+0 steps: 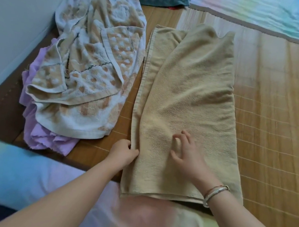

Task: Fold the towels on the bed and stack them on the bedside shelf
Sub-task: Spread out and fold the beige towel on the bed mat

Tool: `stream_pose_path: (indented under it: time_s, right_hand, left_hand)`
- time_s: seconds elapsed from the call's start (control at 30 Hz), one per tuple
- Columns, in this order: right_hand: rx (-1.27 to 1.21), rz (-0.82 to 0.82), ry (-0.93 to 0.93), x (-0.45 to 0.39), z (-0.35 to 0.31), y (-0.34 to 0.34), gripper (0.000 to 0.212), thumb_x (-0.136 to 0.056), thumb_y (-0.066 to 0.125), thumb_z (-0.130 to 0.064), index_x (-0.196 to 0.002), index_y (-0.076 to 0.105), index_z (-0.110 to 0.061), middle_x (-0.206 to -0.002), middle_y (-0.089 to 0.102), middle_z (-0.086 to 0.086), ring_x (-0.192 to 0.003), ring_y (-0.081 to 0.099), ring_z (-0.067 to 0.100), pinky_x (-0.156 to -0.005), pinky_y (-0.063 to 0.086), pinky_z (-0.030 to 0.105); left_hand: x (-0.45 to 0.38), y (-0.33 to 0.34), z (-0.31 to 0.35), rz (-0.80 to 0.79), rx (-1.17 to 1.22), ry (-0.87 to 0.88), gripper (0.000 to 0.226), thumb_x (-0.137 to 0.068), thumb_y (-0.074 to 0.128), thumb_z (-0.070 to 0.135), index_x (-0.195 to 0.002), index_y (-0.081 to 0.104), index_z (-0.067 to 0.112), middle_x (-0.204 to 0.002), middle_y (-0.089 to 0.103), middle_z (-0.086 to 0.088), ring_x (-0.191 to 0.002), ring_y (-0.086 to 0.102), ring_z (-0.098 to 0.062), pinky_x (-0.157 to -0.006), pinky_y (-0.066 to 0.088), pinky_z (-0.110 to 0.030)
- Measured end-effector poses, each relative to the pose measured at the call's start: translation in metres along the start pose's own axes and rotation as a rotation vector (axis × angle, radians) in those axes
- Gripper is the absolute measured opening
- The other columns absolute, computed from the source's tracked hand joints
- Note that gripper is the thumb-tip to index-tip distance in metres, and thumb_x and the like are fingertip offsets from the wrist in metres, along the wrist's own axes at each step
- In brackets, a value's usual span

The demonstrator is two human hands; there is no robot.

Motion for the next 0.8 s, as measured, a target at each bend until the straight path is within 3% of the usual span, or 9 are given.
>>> stream_pose_path:
  time_s: [0.1, 0.23, 0.3, 0.37, 0.47, 0.53, 0.6, 0.7, 0.8]
  right_hand:
    - [0.050, -0.009, -0.020, 0.006, -0.003, 0.004, 0.054, -0.090, 0.056, -0.035, -0.139, 0.033, -0.034, -0.157, 0.017, -0.004, -0.144, 0.017, 0.020, -0.116, 0.017, 0.040]
    - [0.128, -0.042, -0.075, 0.013, -0.012, 0.010, 0.057, -0.088, 0.058, -0.033, -0.139, 0.033, -0.034, -0.156, 0.021, -0.002, -0.141, 0.024, 0.024, -0.114, 0.025, 0.042]
    - [0.140, -0.016, -0.098, 0.015, -0.020, 0.008, 0.053, -0.088, 0.058, -0.029, -0.136, 0.037, -0.034, -0.152, 0.028, 0.000, -0.137, 0.027, 0.025, -0.111, 0.025, 0.040]
    - [0.118, 0.037, -0.124, 0.016, -0.027, 0.004, 0.046, -0.086, 0.057, -0.024, -0.129, 0.044, -0.034, -0.142, 0.038, -0.001, -0.131, 0.033, 0.023, -0.108, 0.029, 0.039]
    - [0.005, 0.030, -0.111, 0.015, -0.032, 0.005, 0.038, -0.087, 0.055, -0.020, -0.121, 0.050, -0.034, -0.129, 0.044, -0.003, -0.123, 0.037, 0.019, -0.103, 0.036, 0.040]
    - [-0.035, 0.009, -0.090, 0.013, -0.032, 0.008, 0.033, -0.088, 0.054, -0.022, -0.119, 0.052, -0.033, -0.125, 0.045, -0.004, -0.121, 0.038, 0.018, -0.101, 0.038, 0.042]
    - [-0.046, -0.001, -0.077, 0.012, -0.032, 0.010, 0.029, -0.089, 0.051, -0.024, -0.117, 0.053, -0.030, -0.122, 0.046, -0.003, -0.118, 0.040, 0.019, -0.100, 0.039, 0.042]
    - [-0.052, 0.016, -0.082, 0.014, -0.033, 0.009, 0.026, -0.093, 0.046, -0.029, -0.117, 0.054, -0.025, -0.122, 0.048, -0.001, -0.116, 0.042, 0.021, -0.101, 0.038, 0.042]
    - [-0.062, 0.028, -0.078, 0.016, -0.030, 0.006, 0.029, -0.094, 0.045, -0.030, -0.120, 0.053, -0.022, -0.122, 0.049, 0.001, -0.116, 0.043, 0.021, -0.102, 0.038, 0.041]
  left_hand:
    - [0.008, -0.011, -0.009, 0.042, 0.057, 0.007, 0.008, -0.088, 0.056, 0.016, -0.090, 0.064, 0.013, -0.084, 0.064, 0.000, -0.079, 0.059, -0.018, -0.060, 0.043, -0.026]
    - [0.021, -0.034, -0.029, 0.290, -0.028, 0.002, 0.014, -0.082, 0.059, 0.011, -0.093, 0.050, 0.010, -0.101, 0.052, -0.006, -0.086, 0.051, -0.023, -0.066, 0.040, -0.032]
    - [0.036, -0.048, -0.022, 0.497, -0.021, 0.100, 0.028, -0.078, 0.063, 0.007, -0.098, 0.045, 0.011, -0.103, 0.041, -0.002, -0.089, 0.045, -0.022, -0.079, 0.040, -0.033]
    - [0.050, -0.055, -0.005, 0.616, -0.031, 0.258, 0.016, -0.083, 0.063, 0.015, -0.092, 0.050, 0.011, -0.097, 0.045, 0.001, -0.087, 0.047, -0.021, -0.079, 0.041, -0.033]
    - [0.040, -0.026, -0.015, 0.328, -0.016, 0.140, 0.031, -0.087, 0.057, 0.047, -0.078, 0.051, 0.018, -0.077, 0.053, 0.005, -0.075, 0.054, -0.018, -0.063, 0.040, -0.031]
    - [0.037, -0.012, -0.024, 0.190, -0.074, 0.092, 0.034, -0.086, 0.062, 0.043, -0.071, 0.050, 0.015, -0.071, 0.051, 0.003, -0.071, 0.050, -0.019, -0.056, 0.033, -0.029]
    - [0.041, -0.016, -0.029, 0.185, -0.025, 0.095, 0.031, -0.087, 0.063, 0.035, -0.074, 0.054, 0.008, -0.071, 0.052, 0.000, -0.068, 0.048, -0.018, -0.057, 0.032, -0.029]
    - [0.048, -0.029, -0.048, 0.249, 0.074, 0.047, 0.033, -0.089, 0.062, 0.029, -0.067, 0.044, 0.014, -0.064, 0.045, 0.003, -0.059, 0.039, -0.011, -0.052, 0.027, -0.025]
    - [0.055, -0.031, -0.069, 0.308, 0.075, -0.044, 0.034, -0.090, 0.061, 0.029, -0.066, 0.039, 0.015, -0.064, 0.044, 0.003, -0.061, 0.041, -0.014, -0.050, 0.027, -0.026]
Point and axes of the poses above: each hand's wrist, its own x-axis away from the middle knuckle, its own y-axis out of the palm, z = x × y, the point moved 10 cm from there along -x, towards the middle knuckle
